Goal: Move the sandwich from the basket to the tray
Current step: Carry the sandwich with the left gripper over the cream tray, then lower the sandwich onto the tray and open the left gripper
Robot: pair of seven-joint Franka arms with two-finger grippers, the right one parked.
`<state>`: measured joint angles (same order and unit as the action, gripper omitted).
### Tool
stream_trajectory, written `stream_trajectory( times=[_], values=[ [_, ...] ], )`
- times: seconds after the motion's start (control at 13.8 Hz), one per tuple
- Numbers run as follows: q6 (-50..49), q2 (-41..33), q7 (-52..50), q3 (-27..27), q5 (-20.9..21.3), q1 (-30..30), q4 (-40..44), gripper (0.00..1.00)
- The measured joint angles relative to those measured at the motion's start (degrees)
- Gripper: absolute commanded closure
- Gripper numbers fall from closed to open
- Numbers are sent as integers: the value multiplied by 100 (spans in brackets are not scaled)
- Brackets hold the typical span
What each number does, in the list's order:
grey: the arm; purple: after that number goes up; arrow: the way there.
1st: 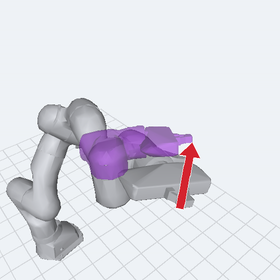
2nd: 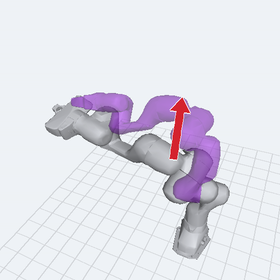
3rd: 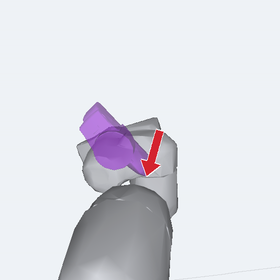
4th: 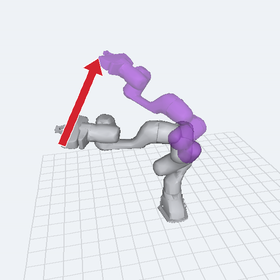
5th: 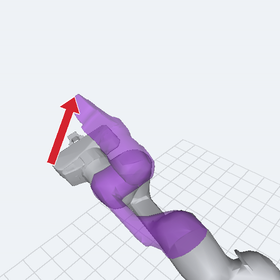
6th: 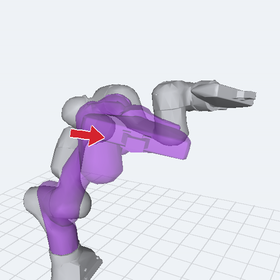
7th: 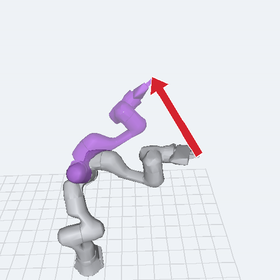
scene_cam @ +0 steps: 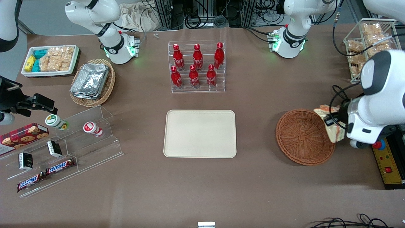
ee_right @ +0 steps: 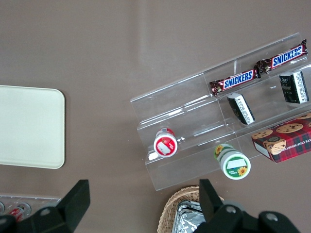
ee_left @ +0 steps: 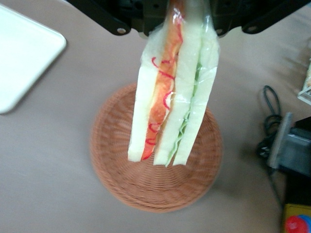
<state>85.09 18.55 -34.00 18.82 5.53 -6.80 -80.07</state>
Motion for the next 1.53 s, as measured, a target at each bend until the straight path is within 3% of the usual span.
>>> stream_trajectory(
  times=[0.22,0.36,0.65,1.02,1.53],
  values=[
    [170,70,-195,867,-271,91,-10,100],
    [815,229,-274,1257,-338,143,-318,100],
    [2116,1041,-362,1614,-321,437,-831,100],
    [3107,1922,-1166,1623,471,1077,-820,100],
    [3615,2726,-1683,1624,1225,1355,-804,100]
  ],
)
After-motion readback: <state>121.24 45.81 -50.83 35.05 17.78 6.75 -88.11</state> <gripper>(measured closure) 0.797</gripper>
